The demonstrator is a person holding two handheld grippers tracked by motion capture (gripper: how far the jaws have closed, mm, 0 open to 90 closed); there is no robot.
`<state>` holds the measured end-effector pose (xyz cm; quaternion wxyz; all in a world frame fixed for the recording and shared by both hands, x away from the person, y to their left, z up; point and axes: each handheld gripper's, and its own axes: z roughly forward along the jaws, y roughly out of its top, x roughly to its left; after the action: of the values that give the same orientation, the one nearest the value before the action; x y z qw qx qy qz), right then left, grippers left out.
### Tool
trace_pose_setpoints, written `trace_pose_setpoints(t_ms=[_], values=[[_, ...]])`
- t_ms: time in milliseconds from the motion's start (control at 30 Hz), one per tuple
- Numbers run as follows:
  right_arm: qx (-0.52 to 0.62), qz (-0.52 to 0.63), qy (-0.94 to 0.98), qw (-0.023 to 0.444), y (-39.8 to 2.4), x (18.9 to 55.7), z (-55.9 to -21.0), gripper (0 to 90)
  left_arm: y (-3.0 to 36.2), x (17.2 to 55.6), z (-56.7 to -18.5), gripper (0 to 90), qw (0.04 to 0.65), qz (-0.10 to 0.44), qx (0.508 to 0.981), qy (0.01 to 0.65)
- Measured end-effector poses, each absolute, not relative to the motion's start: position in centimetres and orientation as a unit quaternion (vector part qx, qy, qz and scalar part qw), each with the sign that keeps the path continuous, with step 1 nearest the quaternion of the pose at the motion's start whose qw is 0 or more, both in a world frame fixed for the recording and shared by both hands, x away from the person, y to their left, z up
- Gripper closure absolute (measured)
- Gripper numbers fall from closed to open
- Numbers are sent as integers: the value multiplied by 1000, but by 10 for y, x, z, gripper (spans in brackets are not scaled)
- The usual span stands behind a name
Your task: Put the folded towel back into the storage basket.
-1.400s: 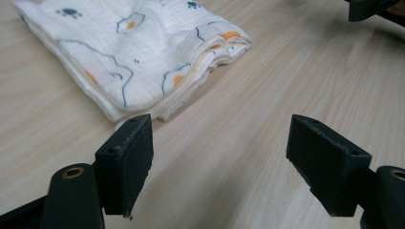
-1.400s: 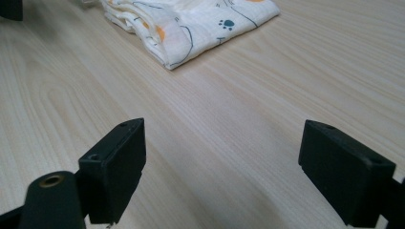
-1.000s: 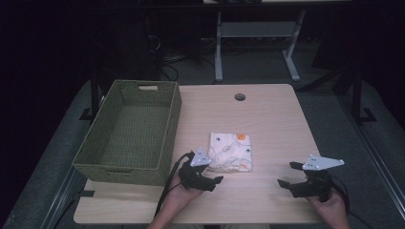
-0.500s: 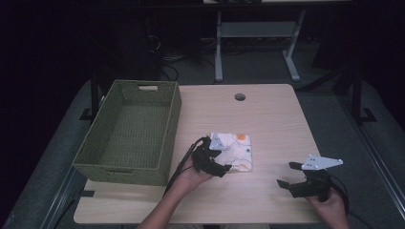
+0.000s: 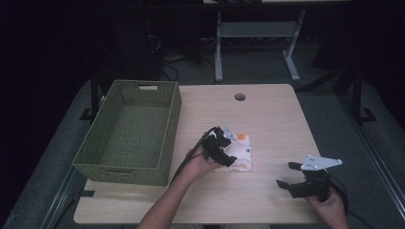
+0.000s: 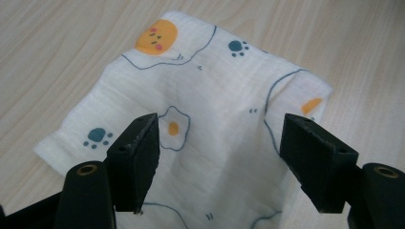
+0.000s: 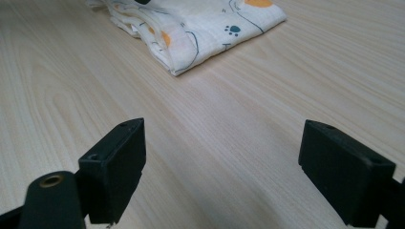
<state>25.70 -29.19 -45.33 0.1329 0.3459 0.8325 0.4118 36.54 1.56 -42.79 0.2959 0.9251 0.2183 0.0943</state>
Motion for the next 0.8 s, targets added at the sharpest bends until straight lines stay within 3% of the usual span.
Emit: trace_pose_setpoints(t_ms=[333, 800], values=[[346, 411, 833, 132, -292, 257, -453, 160, 11, 383, -435, 339, 276, 86, 931, 222], [345, 412, 833, 132, -292, 257, -454, 160, -1, 396, -444, 494, 254, 65, 941, 214]])
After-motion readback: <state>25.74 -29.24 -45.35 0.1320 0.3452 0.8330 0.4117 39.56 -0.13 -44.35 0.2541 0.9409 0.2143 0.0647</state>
